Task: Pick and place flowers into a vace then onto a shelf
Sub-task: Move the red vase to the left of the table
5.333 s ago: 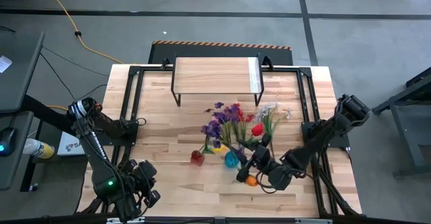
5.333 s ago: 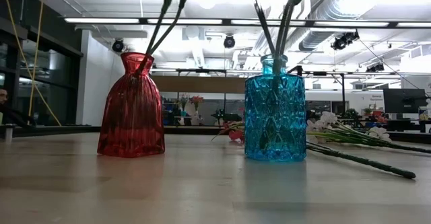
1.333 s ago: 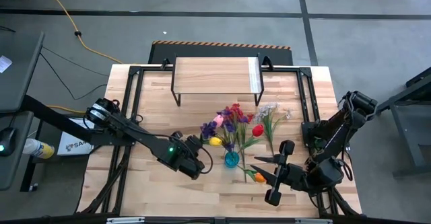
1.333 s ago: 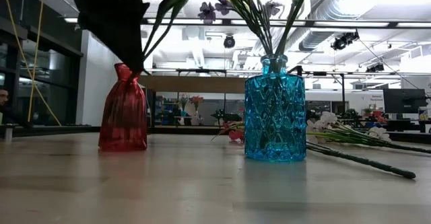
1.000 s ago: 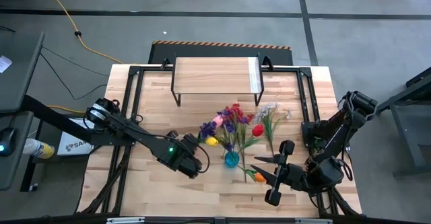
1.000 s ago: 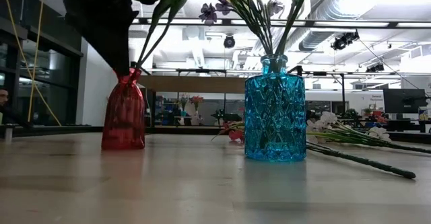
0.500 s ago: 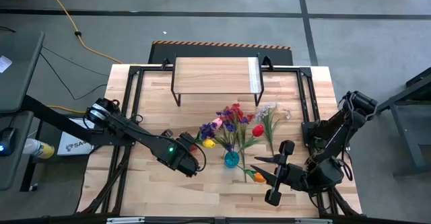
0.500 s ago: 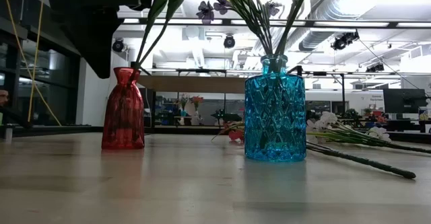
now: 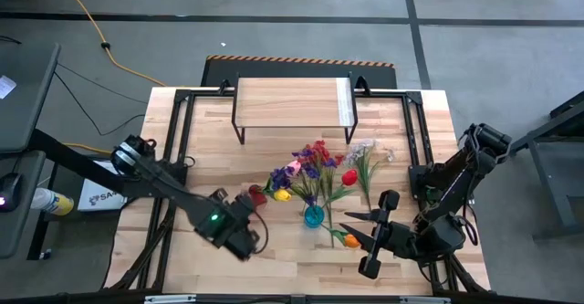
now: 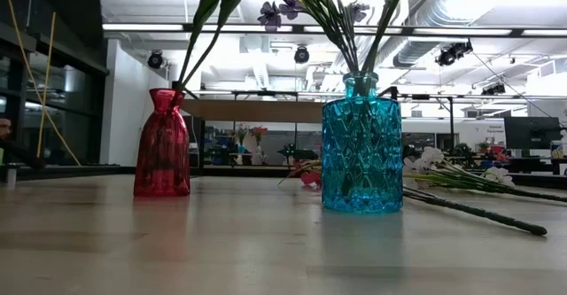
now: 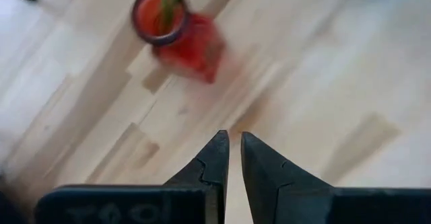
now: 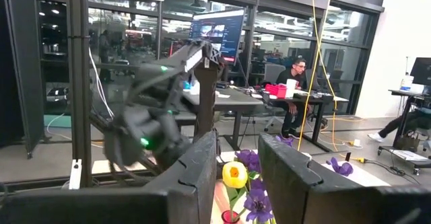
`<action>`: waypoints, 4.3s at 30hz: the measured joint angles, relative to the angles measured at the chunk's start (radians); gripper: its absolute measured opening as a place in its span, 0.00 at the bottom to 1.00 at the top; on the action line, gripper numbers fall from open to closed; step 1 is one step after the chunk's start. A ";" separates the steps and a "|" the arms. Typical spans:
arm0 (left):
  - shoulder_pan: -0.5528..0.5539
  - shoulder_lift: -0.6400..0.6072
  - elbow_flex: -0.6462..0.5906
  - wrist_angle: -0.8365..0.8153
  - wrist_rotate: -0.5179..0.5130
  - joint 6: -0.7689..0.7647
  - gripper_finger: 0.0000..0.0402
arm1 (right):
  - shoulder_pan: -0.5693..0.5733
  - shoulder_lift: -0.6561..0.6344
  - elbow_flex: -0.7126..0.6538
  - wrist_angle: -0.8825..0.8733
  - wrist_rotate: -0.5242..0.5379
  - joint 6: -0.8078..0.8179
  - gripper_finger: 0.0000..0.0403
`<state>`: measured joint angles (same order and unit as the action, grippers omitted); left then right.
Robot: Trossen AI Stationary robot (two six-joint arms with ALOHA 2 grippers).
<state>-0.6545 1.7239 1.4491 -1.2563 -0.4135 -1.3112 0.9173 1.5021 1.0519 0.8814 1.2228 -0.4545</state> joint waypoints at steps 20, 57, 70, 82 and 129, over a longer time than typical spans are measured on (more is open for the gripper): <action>-0.046 -0.001 0.009 0.029 -0.267 0.004 0.18 | 0.026 0.000 0.000 0.000 -0.005 0.001 0.26; 0.074 0.000 -0.085 0.189 -0.131 0.073 0.67 | 0.083 0.000 0.000 0.000 0.002 -0.002 0.26; 0.126 0.022 -0.092 0.192 -0.193 0.101 0.64 | 0.087 0.000 0.000 0.006 0.003 -0.017 0.26; 0.126 0.027 -0.179 0.249 -0.233 0.071 0.63 | 0.087 0.000 0.000 0.014 0.002 -0.022 0.26; 0.064 0.028 -0.198 0.166 -0.234 -0.080 0.20 | 0.087 0.000 0.000 0.019 0.035 -0.026 0.26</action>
<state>-0.5903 1.7519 1.2508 -1.0900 -0.6479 -1.3912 1.0039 1.5021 1.0519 0.9001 1.2580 -0.4808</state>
